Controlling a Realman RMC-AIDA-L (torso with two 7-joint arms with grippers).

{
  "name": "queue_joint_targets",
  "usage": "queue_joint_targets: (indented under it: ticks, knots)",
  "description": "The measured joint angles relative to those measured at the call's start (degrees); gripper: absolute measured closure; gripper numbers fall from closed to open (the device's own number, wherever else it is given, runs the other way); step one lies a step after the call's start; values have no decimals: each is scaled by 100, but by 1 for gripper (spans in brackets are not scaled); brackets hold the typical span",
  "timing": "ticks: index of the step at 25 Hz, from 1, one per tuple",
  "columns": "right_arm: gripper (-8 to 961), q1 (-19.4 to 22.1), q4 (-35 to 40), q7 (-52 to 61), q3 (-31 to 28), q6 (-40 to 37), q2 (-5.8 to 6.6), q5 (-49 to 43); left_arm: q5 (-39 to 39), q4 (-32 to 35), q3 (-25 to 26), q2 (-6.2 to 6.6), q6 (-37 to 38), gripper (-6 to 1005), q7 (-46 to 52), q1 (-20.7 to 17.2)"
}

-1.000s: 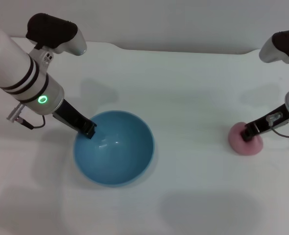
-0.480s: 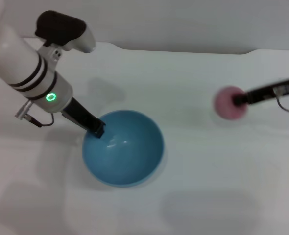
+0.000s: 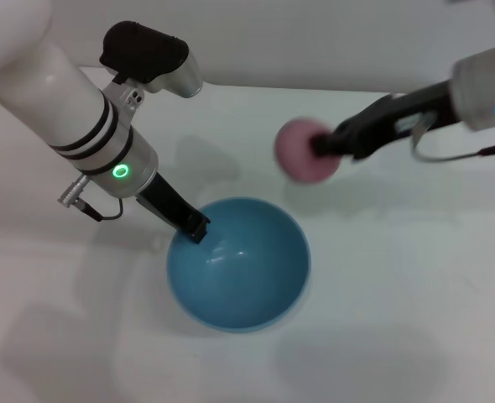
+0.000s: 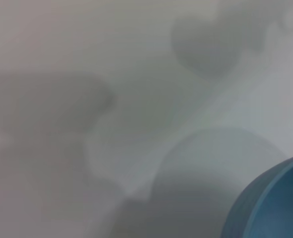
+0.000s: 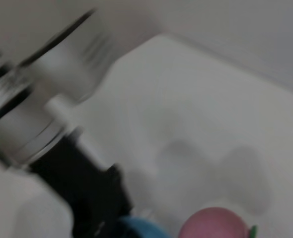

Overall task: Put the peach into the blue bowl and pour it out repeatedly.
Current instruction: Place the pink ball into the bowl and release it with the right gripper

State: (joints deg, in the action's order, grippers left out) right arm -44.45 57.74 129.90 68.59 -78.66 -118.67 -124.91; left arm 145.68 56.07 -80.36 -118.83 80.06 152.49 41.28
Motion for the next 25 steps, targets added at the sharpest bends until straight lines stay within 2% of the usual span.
queue_joint_targets:
  ticks: [6,14,25]
  knots:
    - [897,-126,12,-266,1168,37,-20,0,-49,-1,-9,0,-2,1001,70,-3]
    - [887,-111,22,-313,1372,7,-34,137,-128,-1,-15,0,-30,1001,125,-25]
    - [873,-123,218,-324,2091,-20,-65,254,-130,-8,-15,0,-36,1000,140,-31]
